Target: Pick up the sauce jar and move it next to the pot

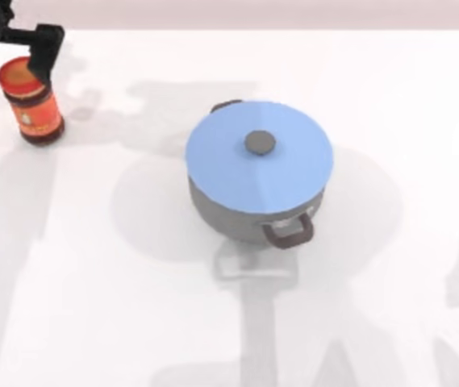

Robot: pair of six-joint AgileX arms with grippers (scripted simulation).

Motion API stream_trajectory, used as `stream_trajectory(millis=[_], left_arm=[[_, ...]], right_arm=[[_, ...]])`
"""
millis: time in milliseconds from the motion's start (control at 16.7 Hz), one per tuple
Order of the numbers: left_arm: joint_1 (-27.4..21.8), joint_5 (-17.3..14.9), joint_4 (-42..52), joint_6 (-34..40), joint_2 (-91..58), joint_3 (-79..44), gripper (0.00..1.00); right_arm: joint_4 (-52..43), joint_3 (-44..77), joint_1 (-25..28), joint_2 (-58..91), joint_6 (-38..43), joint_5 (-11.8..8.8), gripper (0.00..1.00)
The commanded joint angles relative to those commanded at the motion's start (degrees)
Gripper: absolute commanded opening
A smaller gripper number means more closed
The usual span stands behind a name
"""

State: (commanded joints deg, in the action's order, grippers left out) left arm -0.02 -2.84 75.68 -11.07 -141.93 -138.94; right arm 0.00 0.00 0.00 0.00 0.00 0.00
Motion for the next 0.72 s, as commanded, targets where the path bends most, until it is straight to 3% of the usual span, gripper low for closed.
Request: stream_trajectory(millis=[360, 600, 720], left_arm=[[-0.25, 0.01, -8.83, 0.16, -1.74, 6.94, 1.00], [-0.26, 0.01, -9.29, 0.17, -1.92, 7.36, 1.00], [-0.26, 0.01, -9.29, 0.17, -1.92, 7.36, 0.85]], right_arm=[[0.00, 0.00, 0.00, 0.00, 0.00, 0.00, 1.00], [0.00, 0.00, 0.00, 0.00, 0.00, 0.00, 1.00], [0.00, 0.00, 0.00, 0.00, 0.00, 0.00, 1.00]])
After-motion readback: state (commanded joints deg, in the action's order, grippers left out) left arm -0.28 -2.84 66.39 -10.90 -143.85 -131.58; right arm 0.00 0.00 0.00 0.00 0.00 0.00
